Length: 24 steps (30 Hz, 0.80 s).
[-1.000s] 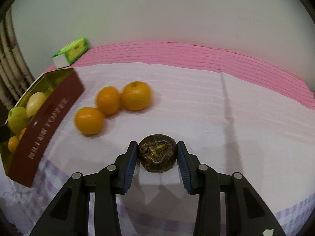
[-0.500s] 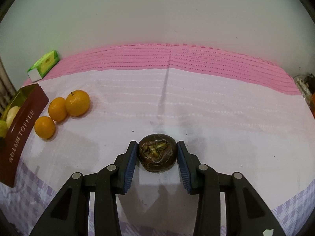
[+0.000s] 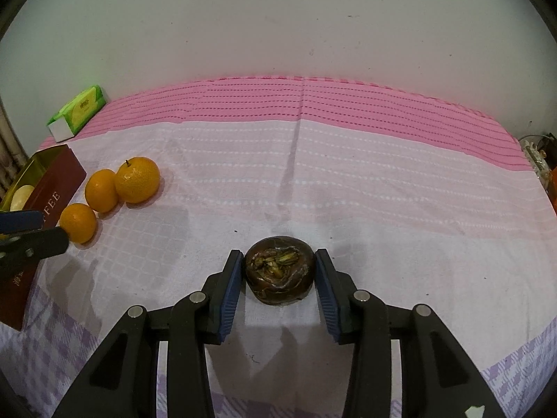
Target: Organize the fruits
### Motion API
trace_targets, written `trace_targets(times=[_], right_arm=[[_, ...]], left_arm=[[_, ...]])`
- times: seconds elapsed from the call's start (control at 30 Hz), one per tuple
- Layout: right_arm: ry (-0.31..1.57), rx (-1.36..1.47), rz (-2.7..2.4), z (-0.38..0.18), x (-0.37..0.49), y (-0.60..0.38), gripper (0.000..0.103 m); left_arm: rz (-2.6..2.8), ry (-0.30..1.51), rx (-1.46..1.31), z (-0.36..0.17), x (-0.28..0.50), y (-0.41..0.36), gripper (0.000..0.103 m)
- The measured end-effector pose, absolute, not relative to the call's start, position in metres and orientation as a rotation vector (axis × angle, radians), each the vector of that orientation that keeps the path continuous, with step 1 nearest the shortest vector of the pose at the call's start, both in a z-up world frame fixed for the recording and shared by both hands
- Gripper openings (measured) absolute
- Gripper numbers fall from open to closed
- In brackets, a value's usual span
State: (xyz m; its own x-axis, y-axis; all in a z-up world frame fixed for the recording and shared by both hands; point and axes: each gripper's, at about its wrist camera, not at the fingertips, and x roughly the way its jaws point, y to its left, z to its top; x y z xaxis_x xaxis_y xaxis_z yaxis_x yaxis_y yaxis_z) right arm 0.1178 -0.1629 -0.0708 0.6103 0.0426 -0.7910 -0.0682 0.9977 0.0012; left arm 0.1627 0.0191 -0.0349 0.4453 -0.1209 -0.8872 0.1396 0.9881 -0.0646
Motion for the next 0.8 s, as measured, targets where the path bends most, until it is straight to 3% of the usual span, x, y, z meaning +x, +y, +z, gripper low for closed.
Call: trace_targets(times=[0.27,0.47,0.6,0.8], right_arm=[[0.911,-0.022,0.07,-0.069,0.116,-0.165,0.042],[0.911,-0.022,0.069,-0.069,0.115,-0.165,0.042],[0.912,-0.024,0.069,-0.068,0.114,-0.165,0.043],[0.912,-0.025,0.068,-0.068,0.114,-0.164,0.043]], left_arm=[[-0.143,1.115,0.028,-0.045,0.174,0.021,0.066],[-0.145,1.131,0.023,-0.052,0.177,0.02,0.059],[-0.151,1.148,0.016,-0.056,0.178,0.021,0.046],[-0.147,1.151,0.006,-0.057,0.175,0.025,0.045]])
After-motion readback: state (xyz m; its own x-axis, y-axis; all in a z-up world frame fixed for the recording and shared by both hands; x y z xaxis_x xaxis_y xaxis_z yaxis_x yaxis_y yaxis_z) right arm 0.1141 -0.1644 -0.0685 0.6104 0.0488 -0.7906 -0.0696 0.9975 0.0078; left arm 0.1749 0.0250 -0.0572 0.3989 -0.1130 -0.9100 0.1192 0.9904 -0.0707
